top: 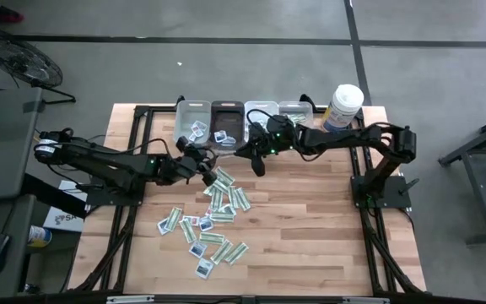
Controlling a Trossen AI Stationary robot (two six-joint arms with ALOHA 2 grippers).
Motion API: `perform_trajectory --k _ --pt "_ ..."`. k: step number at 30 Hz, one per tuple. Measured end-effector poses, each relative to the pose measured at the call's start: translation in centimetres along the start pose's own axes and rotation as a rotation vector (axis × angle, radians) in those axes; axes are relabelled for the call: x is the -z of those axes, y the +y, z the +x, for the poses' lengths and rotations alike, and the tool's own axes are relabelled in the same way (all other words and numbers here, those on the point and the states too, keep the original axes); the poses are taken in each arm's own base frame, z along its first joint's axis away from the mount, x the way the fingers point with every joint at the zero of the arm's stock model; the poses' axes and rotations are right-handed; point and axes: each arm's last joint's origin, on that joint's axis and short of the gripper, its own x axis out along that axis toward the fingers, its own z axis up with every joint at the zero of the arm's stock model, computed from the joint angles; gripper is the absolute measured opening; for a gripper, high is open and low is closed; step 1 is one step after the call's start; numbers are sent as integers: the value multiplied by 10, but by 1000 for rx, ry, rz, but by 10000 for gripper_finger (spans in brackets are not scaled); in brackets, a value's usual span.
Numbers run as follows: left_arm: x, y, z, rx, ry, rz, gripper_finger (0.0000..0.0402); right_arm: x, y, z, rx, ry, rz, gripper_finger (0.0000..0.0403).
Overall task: Pick & Place First Aid Supplies
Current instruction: Put the green bandage into the transparent bin
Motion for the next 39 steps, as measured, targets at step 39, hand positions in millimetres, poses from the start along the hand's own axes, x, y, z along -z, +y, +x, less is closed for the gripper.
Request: perform_trajectory --k 39 --pt "0 60 -57 -108 80 123 198 69 -101 -159 788 -92 763 0"
